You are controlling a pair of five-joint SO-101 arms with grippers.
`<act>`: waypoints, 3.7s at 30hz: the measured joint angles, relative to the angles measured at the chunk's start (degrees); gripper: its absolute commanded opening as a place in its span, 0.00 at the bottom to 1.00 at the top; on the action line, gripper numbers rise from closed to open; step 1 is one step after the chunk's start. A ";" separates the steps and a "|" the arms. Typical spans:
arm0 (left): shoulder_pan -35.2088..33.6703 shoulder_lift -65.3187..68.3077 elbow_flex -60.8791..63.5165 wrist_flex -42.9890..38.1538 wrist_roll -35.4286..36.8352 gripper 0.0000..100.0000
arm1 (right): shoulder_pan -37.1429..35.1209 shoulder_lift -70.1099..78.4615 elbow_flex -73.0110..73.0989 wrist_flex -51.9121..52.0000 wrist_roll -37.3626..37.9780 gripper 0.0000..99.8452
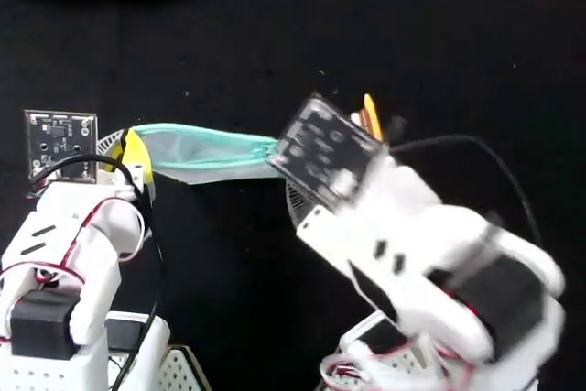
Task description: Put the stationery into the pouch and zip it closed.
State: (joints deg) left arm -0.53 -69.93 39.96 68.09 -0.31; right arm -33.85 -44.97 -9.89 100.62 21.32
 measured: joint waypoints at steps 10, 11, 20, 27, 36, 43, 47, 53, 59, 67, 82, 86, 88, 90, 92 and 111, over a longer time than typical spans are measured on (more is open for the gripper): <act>0.00 0.00 0.88 -0.97 -2.02 0.03 | 21.89 -0.79 10.55 -5.54 -4.13 0.10; 0.00 0.00 0.88 -0.97 -2.02 0.03 | 24.26 -0.62 14.59 -8.00 -4.31 0.08; -7.65 -0.53 1.23 -0.79 -5.71 0.03 | 29.10 0.00 53.71 -38.07 -4.48 0.17; -9.14 -0.44 1.32 -0.35 -6.95 0.03 | 29.01 10.11 58.81 -52.22 -8.62 0.17; -9.67 -0.44 2.02 -0.44 -7.03 0.03 | 26.55 40.97 42.29 -53.19 -13.19 0.17; -9.67 -0.53 2.02 -0.44 -7.03 0.03 | 23.74 52.57 32.44 -52.66 -14.86 0.17; -9.67 -0.53 2.02 -0.44 -7.03 0.03 | 20.31 55.82 30.77 -52.66 -16.35 0.17; -9.67 -0.53 2.02 -0.44 -7.03 0.03 | 19.60 58.99 28.13 -53.27 -18.37 0.18; -9.67 -0.53 2.02 -0.44 -7.03 0.03 | 19.43 61.19 26.99 -53.36 -17.14 0.24; -9.67 -0.53 2.02 -0.44 -7.03 0.03 | 20.13 62.42 26.46 -50.81 -16.70 0.22; -9.76 -0.53 2.02 -0.44 -7.03 0.03 | 22.77 62.07 25.93 -48.53 -13.36 0.01; -9.76 -0.53 2.02 -0.44 -7.03 0.03 | 26.20 54.15 28.04 -48.53 -13.19 0.01; -9.76 -0.53 2.02 -0.44 -7.03 0.03 | 26.99 47.82 30.68 -48.53 -12.92 0.01; -9.76 -0.53 2.02 -0.44 -7.03 0.03 | 27.08 40.88 33.32 -48.53 -12.92 0.01; -9.76 -0.53 2.02 -0.44 -7.03 0.03 | 26.90 33.32 36.40 -48.53 -12.75 0.01; -9.76 -0.53 2.02 -0.44 -7.03 0.03 | 21.19 -13.63 38.07 -24.09 -12.75 0.01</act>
State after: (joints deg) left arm -10.29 -70.46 41.98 67.65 -7.34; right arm -12.66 -58.59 28.18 76.53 8.57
